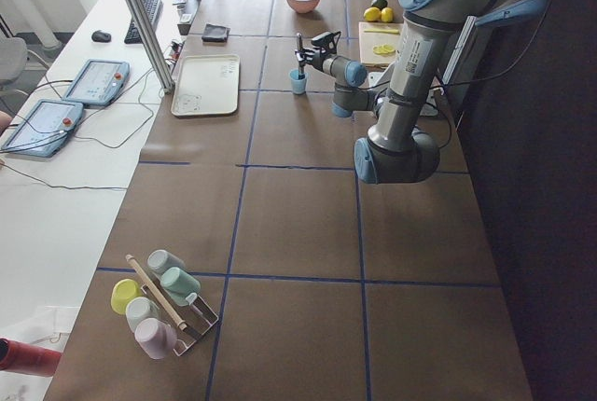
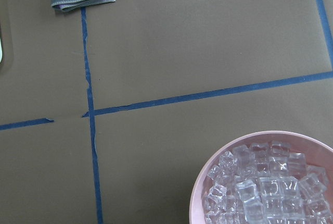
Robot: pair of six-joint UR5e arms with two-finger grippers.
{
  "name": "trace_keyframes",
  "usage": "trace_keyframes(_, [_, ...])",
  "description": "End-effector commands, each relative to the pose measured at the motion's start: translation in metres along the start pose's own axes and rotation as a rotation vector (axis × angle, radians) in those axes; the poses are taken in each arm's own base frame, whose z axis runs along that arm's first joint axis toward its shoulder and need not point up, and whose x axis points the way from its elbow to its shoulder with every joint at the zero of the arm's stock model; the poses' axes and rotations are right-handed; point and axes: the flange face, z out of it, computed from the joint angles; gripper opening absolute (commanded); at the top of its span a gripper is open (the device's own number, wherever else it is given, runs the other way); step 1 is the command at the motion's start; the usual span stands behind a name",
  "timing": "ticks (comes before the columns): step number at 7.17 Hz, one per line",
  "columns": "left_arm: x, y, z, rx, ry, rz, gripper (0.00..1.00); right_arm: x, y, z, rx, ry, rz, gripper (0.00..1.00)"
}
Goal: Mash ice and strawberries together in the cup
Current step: 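Press the muddler down into the cup contents with the left gripper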
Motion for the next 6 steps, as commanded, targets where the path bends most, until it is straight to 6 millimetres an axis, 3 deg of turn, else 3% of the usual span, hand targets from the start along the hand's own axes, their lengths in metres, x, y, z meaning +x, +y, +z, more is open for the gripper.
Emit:
trace_keyframes(1, [0.002,-0.002,0.001,0.003,0.002,-0.003,0.04,-0.001,-0.001,0.000,0.001,-0.001,-0.001,1.00])
trace_keyframes(3, [0.021,-0.044,0.013,0.072,0.026,-0.040,0.00,0.000,-0.001,0.000,-0.001,0.000,0.001,1.00])
trace_keyframes(4, [0.020,-0.065,0.007,0.098,0.029,-0.052,0.00,0.001,-0.001,0.001,0.001,0.003,0.002,1.00])
trace_keyframes(6, [0.004,-0.080,0.012,0.064,-0.014,-0.014,0.00,0.000,-0.002,0.001,0.000,0.001,0.001,1.00])
